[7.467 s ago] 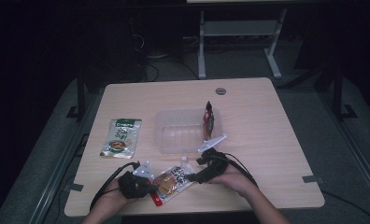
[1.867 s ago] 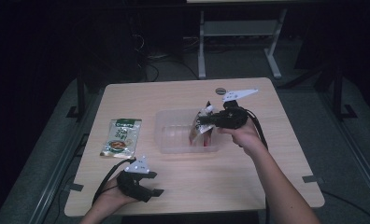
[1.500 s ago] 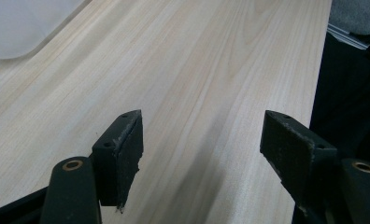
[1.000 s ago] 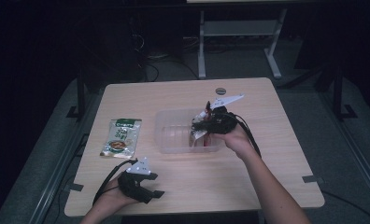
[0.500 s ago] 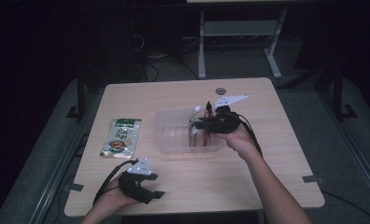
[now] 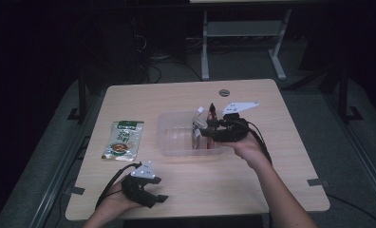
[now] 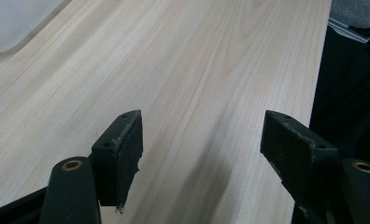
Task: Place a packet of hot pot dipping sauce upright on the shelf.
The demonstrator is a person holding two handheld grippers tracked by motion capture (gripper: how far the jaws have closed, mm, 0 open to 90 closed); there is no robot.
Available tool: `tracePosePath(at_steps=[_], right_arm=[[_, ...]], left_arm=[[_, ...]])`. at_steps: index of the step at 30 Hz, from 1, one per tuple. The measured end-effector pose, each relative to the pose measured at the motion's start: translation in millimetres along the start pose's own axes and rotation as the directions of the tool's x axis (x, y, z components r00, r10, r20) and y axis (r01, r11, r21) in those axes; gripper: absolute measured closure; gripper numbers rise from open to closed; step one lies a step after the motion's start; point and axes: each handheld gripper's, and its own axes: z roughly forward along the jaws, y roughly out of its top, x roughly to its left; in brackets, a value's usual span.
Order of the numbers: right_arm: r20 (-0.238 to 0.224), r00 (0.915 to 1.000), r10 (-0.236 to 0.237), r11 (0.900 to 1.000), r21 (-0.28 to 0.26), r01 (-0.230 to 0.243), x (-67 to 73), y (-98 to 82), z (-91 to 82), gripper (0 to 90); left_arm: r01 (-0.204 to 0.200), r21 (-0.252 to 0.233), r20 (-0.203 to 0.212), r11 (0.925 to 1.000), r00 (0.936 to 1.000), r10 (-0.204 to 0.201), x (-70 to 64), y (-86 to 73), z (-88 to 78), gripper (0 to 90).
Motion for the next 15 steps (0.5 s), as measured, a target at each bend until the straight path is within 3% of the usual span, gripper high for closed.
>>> tracePosePath(at_steps=[6, 15], right_arm=[[-0.011, 0.9999, 0.007, 1.000, -0.014, -0.007, 5.8, -14.2, -9.9, 48.0], [-0.021, 0.9998, -0.005, 1.000, 0.016, 0.006, 15.8, -28.8, -17.0, 46.0]], left_arm=[[0.000, 0.002, -0.001, 1.0000, 1.0000, 0.000, -0.3, 0.1, 1.2, 29.5], [0.004, 0.000, 0.000, 1.0000, 1.0000, -0.004, -0.7, -0.3, 0.6, 29.5]])
